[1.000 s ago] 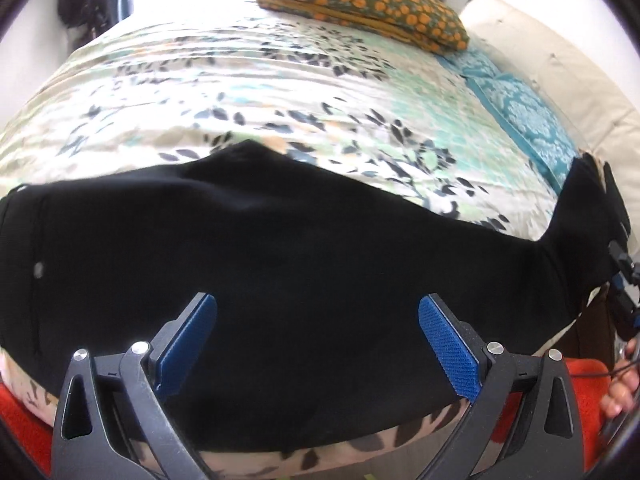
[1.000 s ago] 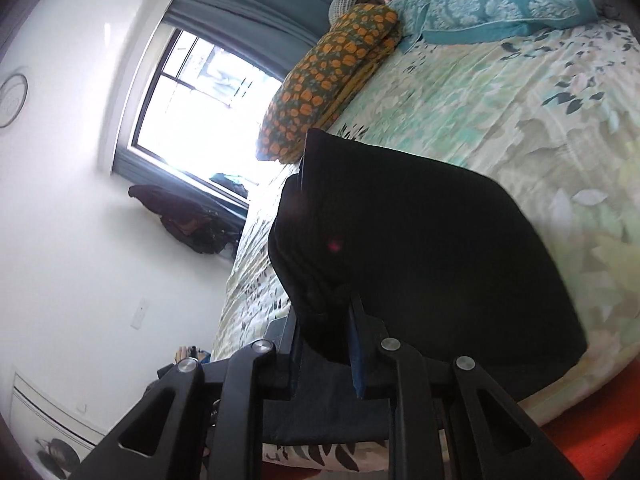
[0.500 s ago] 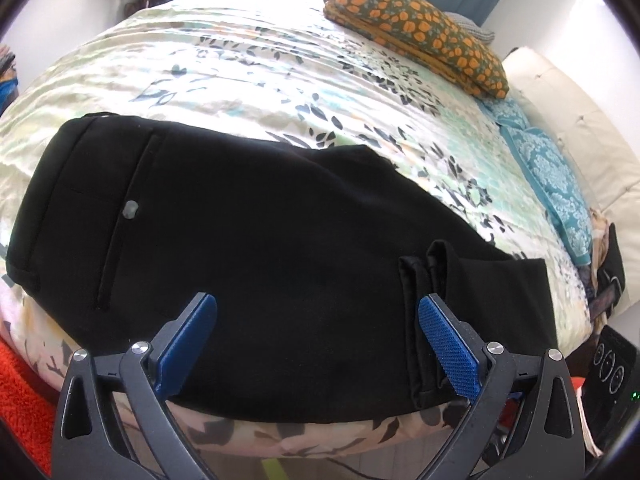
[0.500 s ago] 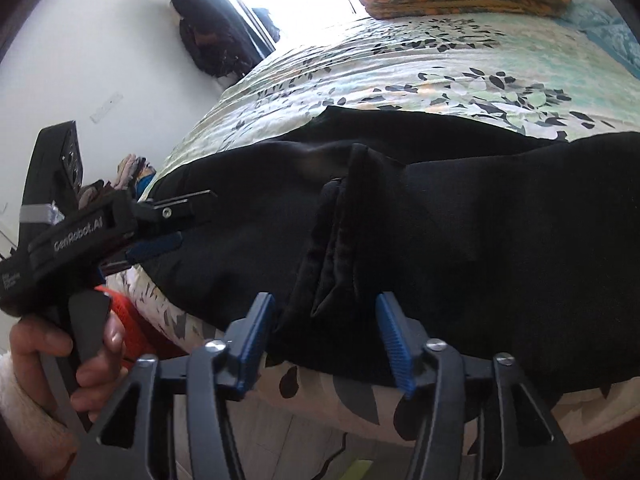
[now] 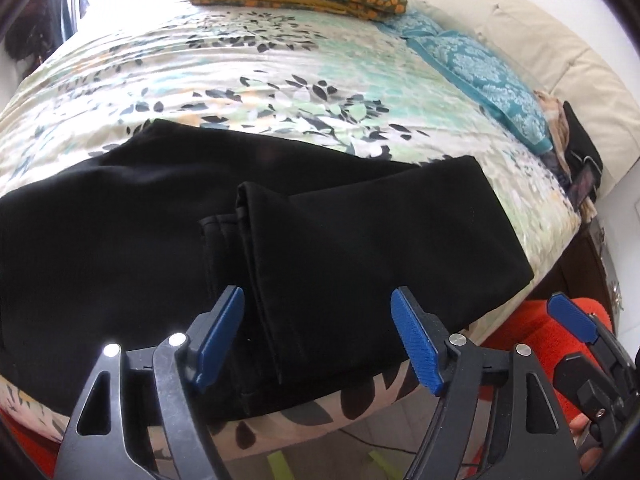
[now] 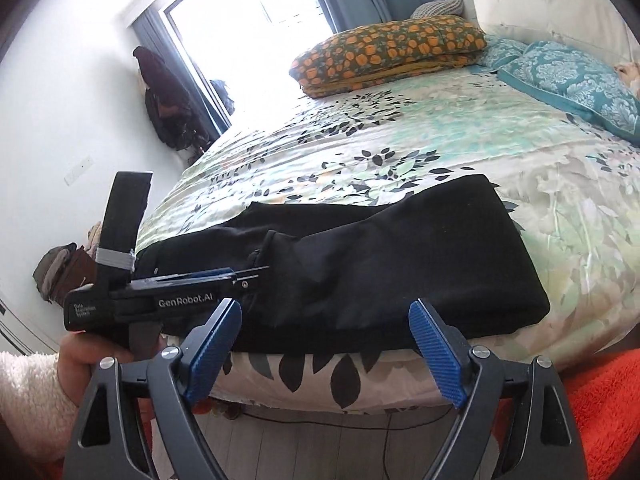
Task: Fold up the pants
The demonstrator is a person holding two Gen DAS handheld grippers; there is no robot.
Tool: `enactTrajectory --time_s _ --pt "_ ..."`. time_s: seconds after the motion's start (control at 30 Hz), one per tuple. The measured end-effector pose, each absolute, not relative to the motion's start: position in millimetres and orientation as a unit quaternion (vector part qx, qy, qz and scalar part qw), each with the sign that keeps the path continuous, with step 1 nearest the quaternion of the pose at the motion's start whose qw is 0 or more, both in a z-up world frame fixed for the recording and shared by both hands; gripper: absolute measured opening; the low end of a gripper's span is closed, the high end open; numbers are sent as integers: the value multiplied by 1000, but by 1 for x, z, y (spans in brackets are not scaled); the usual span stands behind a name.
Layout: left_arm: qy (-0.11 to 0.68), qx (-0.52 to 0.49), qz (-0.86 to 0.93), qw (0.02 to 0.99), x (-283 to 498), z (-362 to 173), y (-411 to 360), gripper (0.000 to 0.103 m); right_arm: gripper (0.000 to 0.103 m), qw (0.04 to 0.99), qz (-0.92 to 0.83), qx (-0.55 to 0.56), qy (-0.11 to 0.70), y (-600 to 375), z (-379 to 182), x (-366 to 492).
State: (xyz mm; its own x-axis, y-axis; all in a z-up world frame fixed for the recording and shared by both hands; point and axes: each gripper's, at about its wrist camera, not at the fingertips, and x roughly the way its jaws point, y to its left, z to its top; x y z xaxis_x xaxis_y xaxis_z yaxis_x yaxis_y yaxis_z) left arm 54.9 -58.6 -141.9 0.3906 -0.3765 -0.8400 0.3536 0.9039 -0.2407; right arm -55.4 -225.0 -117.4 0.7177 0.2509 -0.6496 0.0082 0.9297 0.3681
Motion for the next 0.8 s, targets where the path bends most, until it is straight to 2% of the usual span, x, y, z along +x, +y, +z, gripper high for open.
enactTrajectory --time_s 0.23,0.27,0.33,0.4,0.47,0.67,0.8 --pt "539 7 -195 819 53 -162 -69 76 86 900 60 220 371 -242 -121 -54" --pt "541 7 -193 819 53 -164 -68 70 86 900 61 222 370 -242 -121 -55" --pt "543 11 -189 818 52 -165 -68 49 86 900 65 224 369 -240 -121 -53" --pt "544 6 -194 816 53 -165 -65 16 86 900 67 225 367 -240 -121 -54" --pt "535 -6 -196 822 52 -160 -60 7 86 901 67 226 364 -239 -121 -55" --pt "489 1 -197 849 29 -135 -44 4 86 904 47 236 355 -252 -120 -59" --pt "517 -6 -178 837 31 -156 -32 5 87 903 10 231 361 -264 -126 -45"
